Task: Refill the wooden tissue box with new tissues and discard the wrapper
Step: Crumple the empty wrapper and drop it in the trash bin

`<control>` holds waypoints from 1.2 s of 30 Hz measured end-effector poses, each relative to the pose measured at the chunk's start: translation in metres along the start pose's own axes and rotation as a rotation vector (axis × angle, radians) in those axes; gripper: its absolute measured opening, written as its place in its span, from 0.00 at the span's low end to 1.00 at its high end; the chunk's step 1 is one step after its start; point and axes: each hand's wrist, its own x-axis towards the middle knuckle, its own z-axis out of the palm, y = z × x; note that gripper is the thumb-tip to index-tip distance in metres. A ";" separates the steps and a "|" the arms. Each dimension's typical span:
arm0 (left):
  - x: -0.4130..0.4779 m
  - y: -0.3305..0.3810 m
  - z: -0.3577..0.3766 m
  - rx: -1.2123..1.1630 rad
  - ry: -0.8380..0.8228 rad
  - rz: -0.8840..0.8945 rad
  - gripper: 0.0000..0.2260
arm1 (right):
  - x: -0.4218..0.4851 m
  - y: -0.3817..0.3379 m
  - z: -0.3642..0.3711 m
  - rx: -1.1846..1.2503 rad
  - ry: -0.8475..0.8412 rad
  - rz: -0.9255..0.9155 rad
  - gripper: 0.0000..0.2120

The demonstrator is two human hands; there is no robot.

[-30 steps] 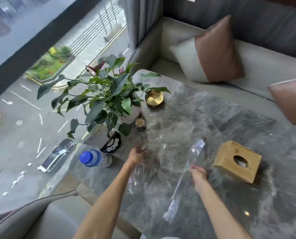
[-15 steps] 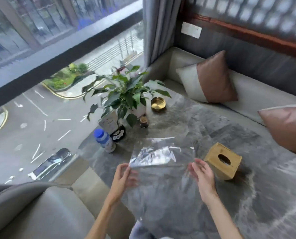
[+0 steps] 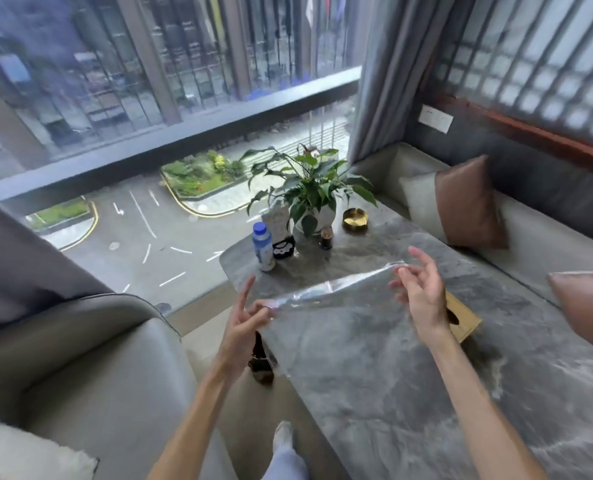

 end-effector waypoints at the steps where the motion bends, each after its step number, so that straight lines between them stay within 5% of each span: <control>1: -0.001 0.017 0.001 -0.015 -0.073 0.032 0.36 | 0.002 -0.012 0.005 -0.065 -0.020 -0.084 0.18; 7: -0.013 0.075 0.003 -0.027 -0.408 0.016 0.37 | 0.020 -0.049 0.042 -0.100 0.199 -0.275 0.17; 14: -0.006 0.080 -0.023 0.104 -0.146 0.023 0.32 | 0.048 -0.069 0.088 -0.090 0.217 -0.257 0.15; 26: 0.017 0.134 -0.068 0.113 -0.108 -0.024 0.24 | 0.074 -0.096 0.147 -0.067 0.215 -0.395 0.14; 36: 0.019 0.138 -0.082 0.242 -0.103 -0.102 0.31 | 0.086 -0.126 0.176 -0.105 0.188 -0.457 0.17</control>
